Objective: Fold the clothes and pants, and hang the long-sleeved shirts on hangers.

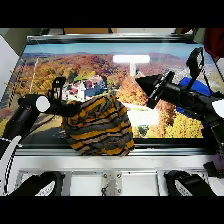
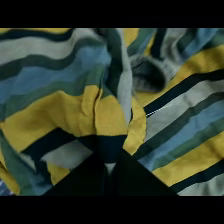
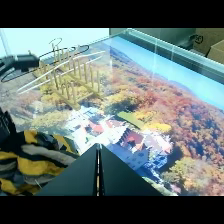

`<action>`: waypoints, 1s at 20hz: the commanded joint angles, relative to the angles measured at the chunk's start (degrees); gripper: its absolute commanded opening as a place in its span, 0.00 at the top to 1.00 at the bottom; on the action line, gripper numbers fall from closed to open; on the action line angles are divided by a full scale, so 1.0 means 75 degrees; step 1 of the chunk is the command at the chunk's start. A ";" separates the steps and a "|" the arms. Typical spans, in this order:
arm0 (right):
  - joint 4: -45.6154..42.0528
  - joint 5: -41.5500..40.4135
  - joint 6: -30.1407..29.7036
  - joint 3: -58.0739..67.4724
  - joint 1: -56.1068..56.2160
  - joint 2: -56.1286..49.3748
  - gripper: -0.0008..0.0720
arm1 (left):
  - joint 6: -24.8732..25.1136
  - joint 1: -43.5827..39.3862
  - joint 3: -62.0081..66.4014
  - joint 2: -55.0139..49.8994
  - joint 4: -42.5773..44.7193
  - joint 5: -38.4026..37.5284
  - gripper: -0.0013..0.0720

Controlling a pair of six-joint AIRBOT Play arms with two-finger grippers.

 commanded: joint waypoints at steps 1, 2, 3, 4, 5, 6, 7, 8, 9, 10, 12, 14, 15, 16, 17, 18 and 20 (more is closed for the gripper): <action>0.0146 0.0035 0.0230 0.0000 0.0000 0.0009 0.95 | -0.0041 0.0420 -0.0527 0.0003 -0.0003 0.0067 0.96; 0.0143 0.0137 0.0239 0.0000 0.0000 0.0006 0.95 | -0.0041 0.0481 -0.0475 0.0003 -0.0003 0.0055 0.96; 0.0146 0.0236 0.0233 0.0000 0.0000 -0.0003 0.95 | -0.0038 0.0530 -0.0411 0.0003 0.0000 0.0047 0.96; 0.0146 0.0274 0.0236 0.0000 0.0000 -0.0003 0.95 | -0.0038 0.0527 -0.0321 0.0003 0.0006 0.0044 0.96; 0.0143 0.0300 0.0274 0.0000 0.0000 -0.0009 0.95 | -0.0038 0.0527 -0.0251 0.0003 0.0006 0.0073 0.96; 0.0140 0.0408 0.0286 0.0000 -0.0003 -0.0009 0.95 | -0.0038 0.0510 -0.0201 0.0003 0.0003 0.0114 0.96; 0.0146 0.0402 0.0289 0.0000 0.0000 -0.0009 0.95 | -0.0038 0.0478 -0.0181 0.0003 0.0003 0.0128 0.96; 0.0125 0.0408 0.0376 0.0000 -0.0003 -0.0009 0.96 | -0.0038 0.0425 -0.0189 0.0003 0.0003 0.0143 0.96; 0.0125 0.0399 0.0431 0.0000 0.0000 -0.0009 0.96 | -0.0038 0.0376 -0.0189 -0.0003 0.0023 0.0146 0.96; 0.0114 0.0417 0.0434 0.0000 -0.0003 -0.0009 0.95 | -0.0038 0.0353 -0.0189 0.0000 0.0017 0.0152 0.96; 0.0102 0.0656 0.0425 0.0000 0.0000 -0.0012 0.96 | -0.0035 0.0227 -0.0189 0.0000 0.0023 0.0149 0.96; -0.0481 0.0370 0.1198 0.0108 0.0015 -0.0012 0.97 | -0.0035 0.0227 -0.0189 0.0000 0.0020 0.0149 0.96; -0.1241 0.0122 0.2025 0.0306 0.0102 -0.0038 0.97 | -0.0035 0.0230 -0.0189 0.0000 0.0020 0.0149 0.96; -0.2334 -0.0099 0.3031 0.0632 0.0286 -0.0125 0.97 | -0.0035 0.0230 -0.0189 0.0000 0.0020 0.0149 0.96; -0.3652 -0.0146 0.4028 0.1075 0.0571 -0.0306 0.97 | -0.0035 0.0230 -0.0189 0.0000 0.0020 0.0154 0.96; -0.5085 -0.0082 0.4998 0.1600 0.0988 -0.0603 0.97 | -0.0035 0.0230 -0.0189 0.0000 0.0020 0.0160 0.96; -0.7580 0.0134 0.6717 0.2530 0.2060 -0.1445 0.97 | -0.0035 0.0230 -0.0189 0.0000 0.0020 0.0160 0.96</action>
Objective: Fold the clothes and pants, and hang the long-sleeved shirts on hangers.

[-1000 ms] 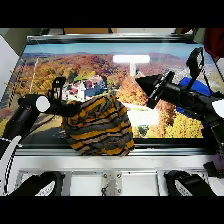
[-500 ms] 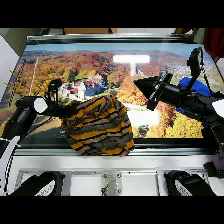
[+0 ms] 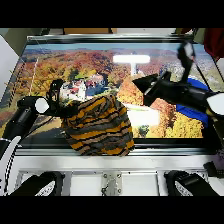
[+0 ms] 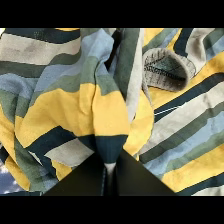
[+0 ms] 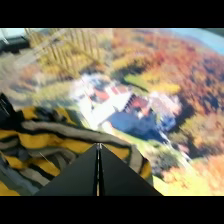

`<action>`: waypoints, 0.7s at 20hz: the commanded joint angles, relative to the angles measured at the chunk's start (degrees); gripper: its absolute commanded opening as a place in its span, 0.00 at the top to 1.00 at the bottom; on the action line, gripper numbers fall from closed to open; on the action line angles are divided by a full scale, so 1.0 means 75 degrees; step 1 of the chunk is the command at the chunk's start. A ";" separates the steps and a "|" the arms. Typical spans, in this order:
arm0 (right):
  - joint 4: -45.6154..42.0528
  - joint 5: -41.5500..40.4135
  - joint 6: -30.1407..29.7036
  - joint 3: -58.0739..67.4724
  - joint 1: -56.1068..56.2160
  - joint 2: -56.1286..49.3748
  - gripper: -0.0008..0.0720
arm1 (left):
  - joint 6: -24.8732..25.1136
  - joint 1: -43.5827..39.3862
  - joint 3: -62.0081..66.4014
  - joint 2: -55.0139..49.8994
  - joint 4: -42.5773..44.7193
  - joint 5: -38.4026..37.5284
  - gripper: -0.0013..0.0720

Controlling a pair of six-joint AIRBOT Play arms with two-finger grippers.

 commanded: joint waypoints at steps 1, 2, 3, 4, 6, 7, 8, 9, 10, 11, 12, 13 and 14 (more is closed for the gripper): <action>-0.4581 0.0093 0.3698 0.1428 0.1565 -0.1294 0.97 | 0.0000 -0.0006 0.0009 -0.0003 -0.0003 0.0009 0.96; -0.5004 0.0079 0.4418 0.1655 0.1973 -0.1801 0.97 | 0.0000 -0.0006 0.0009 0.0000 0.0000 0.0006 0.96; -0.5109 0.0082 0.4843 0.1830 0.2288 -0.2372 0.97 | 0.0000 -0.0006 0.0009 0.0000 0.0003 0.0009 0.96; -0.5106 0.0082 0.4998 0.1953 0.2515 -0.2906 0.96 | 0.0000 -0.0006 0.0009 0.0000 0.0006 0.0009 0.96; -0.5106 0.0090 0.4960 0.2189 0.2932 -0.3969 0.91 | 0.0003 -0.0006 0.0012 0.0000 0.0003 0.0015 0.96; -0.5109 0.0087 0.4823 0.2355 0.3130 -0.4473 0.60 | 0.0000 -0.0006 0.0012 0.0000 0.0003 0.0023 0.96; -0.5109 0.0128 0.4733 0.2565 0.3314 -0.4931 0.24 | 0.0003 -0.0006 0.0012 0.0000 0.0000 0.0026 0.96; -0.5100 0.0283 0.4677 0.2923 0.3515 -0.5517 0.13 | 0.0003 -0.0006 0.0012 0.0000 0.0000 0.0023 0.96; -0.5112 0.0475 0.4677 0.3217 0.3634 -0.5910 0.15 | 0.0003 -0.0006 0.0012 0.0000 0.0003 0.0023 0.96; -0.5112 0.0644 0.4709 0.3494 0.3719 -0.6274 0.15 | 0.0003 -0.0006 0.0012 0.0000 0.0000 0.0023 0.96; -0.5132 0.0775 0.4835 0.3771 0.3789 -0.6656 0.18 | 0.0000 -0.0006 0.0012 0.0000 0.0000 0.0023 0.96; -0.5138 0.0883 0.4937 0.3993 0.3824 -0.6948 0.17 | 0.0000 -0.0006 0.0012 0.0000 0.0000 0.0023 0.96; -0.5138 0.1011 0.4940 0.4191 0.3835 -0.7192 0.18 | 0.0000 -0.0006 0.0012 0.0000 0.0000 0.0023 0.96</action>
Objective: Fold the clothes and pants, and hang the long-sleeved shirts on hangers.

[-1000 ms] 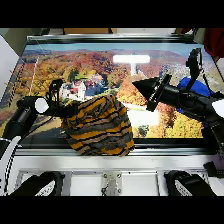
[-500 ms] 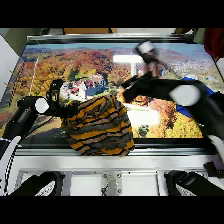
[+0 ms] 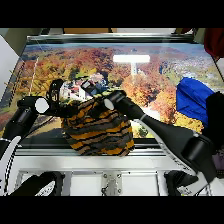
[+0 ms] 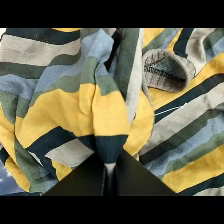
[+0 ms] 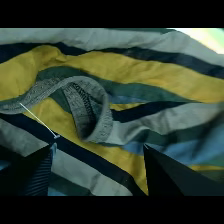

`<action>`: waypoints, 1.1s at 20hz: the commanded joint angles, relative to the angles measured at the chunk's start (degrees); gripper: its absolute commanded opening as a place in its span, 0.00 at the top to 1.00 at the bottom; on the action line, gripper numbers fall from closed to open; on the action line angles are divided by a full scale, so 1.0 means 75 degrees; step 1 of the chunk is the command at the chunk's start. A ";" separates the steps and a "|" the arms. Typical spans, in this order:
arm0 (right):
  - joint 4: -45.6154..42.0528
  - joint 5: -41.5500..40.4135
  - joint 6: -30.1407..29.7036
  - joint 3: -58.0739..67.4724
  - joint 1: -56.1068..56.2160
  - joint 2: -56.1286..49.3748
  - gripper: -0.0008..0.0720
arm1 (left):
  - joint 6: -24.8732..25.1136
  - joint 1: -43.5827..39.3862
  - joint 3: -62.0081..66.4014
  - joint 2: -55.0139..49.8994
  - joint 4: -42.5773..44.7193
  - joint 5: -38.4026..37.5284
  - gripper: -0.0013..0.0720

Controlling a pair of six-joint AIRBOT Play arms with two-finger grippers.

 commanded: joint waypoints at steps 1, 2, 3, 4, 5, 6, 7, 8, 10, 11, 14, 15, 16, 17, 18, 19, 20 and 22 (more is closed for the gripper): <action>-0.0117 0.0510 0.0207 0.0746 0.0192 -0.1037 0.18 | 0.0000 -0.0006 0.0009 0.0000 0.0000 0.0000 0.96; -0.0254 0.0673 0.0268 0.0839 0.0192 -0.1180 0.18 | 0.0000 -0.0006 0.0009 0.0000 0.0000 -0.0006 0.96; -0.0472 0.0784 0.0385 0.0842 0.0192 -0.1256 0.18 | 0.0000 -0.0006 0.0009 0.0000 0.0000 -0.0009 0.96; -0.0723 0.0842 0.0475 0.0842 0.0192 -0.1300 0.18 | 0.0000 -0.0006 0.0009 0.0000 0.0000 -0.0006 0.96; -0.1000 0.0810 0.0699 0.0842 0.0192 -0.1309 0.18 | 0.0000 -0.0006 0.0009 0.0000 -0.0003 -0.0003 0.96; -0.1253 0.0688 0.1017 0.0842 0.0189 -0.1309 0.18 | -0.0003 -0.0006 0.0009 0.0000 -0.0006 -0.0003 0.96; -0.1405 0.0548 0.1317 0.0842 0.0189 -0.1309 0.19 | 0.0000 -0.0006 0.0009 0.0000 -0.0012 -0.0006 0.96; -0.1495 0.0414 0.1588 0.0842 0.0187 -0.1311 0.21 | -0.0003 -0.0009 0.0006 0.0000 -0.0026 -0.0003 0.96; -0.1504 0.0221 0.1661 0.0842 0.0187 -0.1314 0.49 | -0.0003 -0.0006 0.0009 0.0000 -0.0023 -0.0020 0.96; -0.1507 0.0102 0.1833 0.0842 0.0175 -0.1314 0.51 | -0.0003 -0.0006 0.0009 0.0003 -0.0026 -0.0029 0.96; -0.1483 -0.0224 0.2801 0.0842 0.0122 -0.1320 0.70 | 0.0000 -0.0009 0.0009 0.0003 -0.0420 -0.0160 0.96; -0.1478 -0.0219 0.2798 0.0839 0.0122 -0.1352 0.70 | 0.0000 -0.0009 0.0009 0.0003 -0.0428 -0.0201 0.96; -0.1469 -0.0178 0.2798 0.0839 0.0122 -0.1396 0.63 | 0.0000 -0.0009 0.0009 0.0012 -0.0420 -0.0239 0.96; -0.1422 -0.0117 0.2798 0.0842 0.0125 -0.1451 0.41 | 0.0000 -0.0009 0.0006 0.0079 -0.0414 -0.0256 0.96; -0.1393 0.0023 0.2789 0.0842 0.0140 -0.1486 0.35 | 0.0000 -0.0009 0.0009 0.0224 -0.0399 -0.0233 0.96; -0.1393 0.0189 0.2751 0.0842 0.0140 -0.1495 0.35 | 0.0000 -0.0006 0.0009 0.0405 -0.0399 -0.0175 0.96; -0.1393 0.0286 0.2742 0.0842 0.0137 -0.1495 0.35 | -0.0003 -0.0006 0.0009 0.0577 -0.0396 -0.0140 0.96; -0.1393 0.0329 0.2739 0.0842 0.0140 -0.1495 0.53 | -0.0003 -0.0006 0.0006 0.0895 -0.0396 -0.0149 0.96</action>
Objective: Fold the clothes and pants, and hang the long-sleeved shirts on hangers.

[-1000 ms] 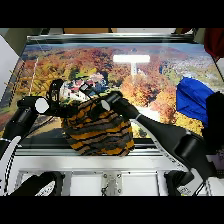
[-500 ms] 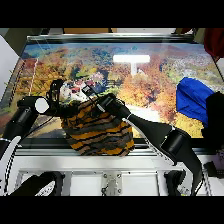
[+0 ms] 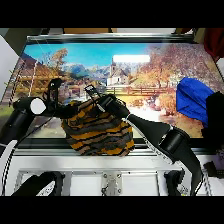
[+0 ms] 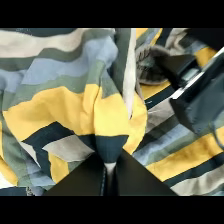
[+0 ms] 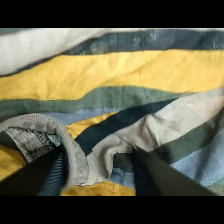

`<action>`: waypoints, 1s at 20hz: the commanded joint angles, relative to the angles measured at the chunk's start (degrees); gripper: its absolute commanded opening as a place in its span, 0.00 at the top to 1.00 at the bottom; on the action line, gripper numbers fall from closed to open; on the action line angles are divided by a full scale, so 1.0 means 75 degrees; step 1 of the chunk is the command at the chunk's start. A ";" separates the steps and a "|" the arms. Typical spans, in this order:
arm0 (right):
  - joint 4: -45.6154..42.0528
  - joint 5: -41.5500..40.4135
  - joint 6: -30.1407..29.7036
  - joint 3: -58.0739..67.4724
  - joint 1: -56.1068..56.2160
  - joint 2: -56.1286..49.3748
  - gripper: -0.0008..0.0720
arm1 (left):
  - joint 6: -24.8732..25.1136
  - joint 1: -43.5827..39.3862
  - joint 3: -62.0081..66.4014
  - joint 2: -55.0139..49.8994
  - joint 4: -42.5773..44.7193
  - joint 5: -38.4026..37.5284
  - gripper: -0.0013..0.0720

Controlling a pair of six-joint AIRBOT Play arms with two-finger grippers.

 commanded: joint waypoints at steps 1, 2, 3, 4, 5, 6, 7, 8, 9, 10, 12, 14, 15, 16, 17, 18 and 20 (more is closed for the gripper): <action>0.0032 0.0204 0.0026 0.0009 0.0009 -0.0020 0.67 | 0.0012 -0.0003 0.0006 0.0516 -0.0026 0.0003 0.96; -0.0012 0.0236 0.0026 0.0009 0.0006 0.0015 0.88 | 0.0009 0.0000 0.0009 0.0641 -0.0023 -0.0032 0.96; -0.0204 0.0312 0.0029 0.0009 -0.0017 0.0111 0.96 | 0.0012 0.0000 0.0009 0.0775 -0.0023 -0.0058 0.96; -0.0437 0.0391 0.0026 0.0009 -0.0085 0.0297 0.97 | 0.0012 0.0015 0.0012 0.0930 -0.0012 -0.0052 0.96; -0.0764 0.0577 0.0023 0.0009 -0.0201 0.0650 0.97 | 0.0012 0.0058 0.0041 0.1137 -0.0023 -0.0052 0.96; -0.0956 0.0898 -0.0038 0.0009 -0.0364 0.1102 0.96 | 0.0009 0.0125 0.0163 0.1341 -0.0047 -0.0087 0.96; -0.0935 0.1521 -0.0478 0.0009 -0.0580 0.1693 0.97 | 0.0003 0.0125 0.0356 0.1501 -0.0154 -0.0189 0.96; -0.0935 0.2346 -0.0787 0.0009 -0.0772 0.2328 0.97 | 0.0009 0.0125 0.0565 0.1620 -0.0358 -0.0350 0.96; -0.0935 0.3235 -0.0935 0.0000 -0.0915 0.2911 0.97 | 0.0012 0.0082 0.0749 0.1716 -0.0638 -0.0539 0.96; -0.0935 0.4112 -0.1011 -0.0023 -0.1008 0.3448 0.97 | 0.0015 -0.0029 0.0828 0.1798 -0.0836 -0.0729 0.96; -0.0889 0.5557 -0.0997 -0.0277 -0.1070 0.4520 0.97 | 0.0003 -0.0478 0.0702 0.1967 -0.0903 -0.1338 0.96; -0.0353 0.6193 -0.0629 -0.0924 -0.1067 0.5517 0.97 | -0.0076 -0.0997 0.0265 0.2113 -0.1524 -0.1842 0.96; 0.0000 0.6315 -0.0329 -0.1314 -0.1067 0.5963 0.97 | -0.0073 -0.1274 0.0050 0.2133 -0.1909 -0.1935 0.96; 0.0393 0.6371 0.0000 -0.1746 -0.1067 0.6388 0.97 | -0.0073 -0.1585 -0.0137 0.2092 -0.2256 -0.1932 0.96; 0.0694 0.6382 0.0242 -0.2124 -0.1067 0.6717 0.97 | -0.0067 -0.1845 -0.0233 0.1958 -0.2305 -0.1886 0.96; 0.0860 0.6368 0.0463 -0.2480 -0.1067 0.6983 0.97 | -0.0017 -0.2049 -0.0239 0.1670 -0.2148 -0.1801 0.96; 0.0790 0.6100 0.0603 -0.2967 -0.1072 0.7166 0.97 | 0.0449 -0.2060 0.0035 0.0793 -0.1859 -0.1402 0.96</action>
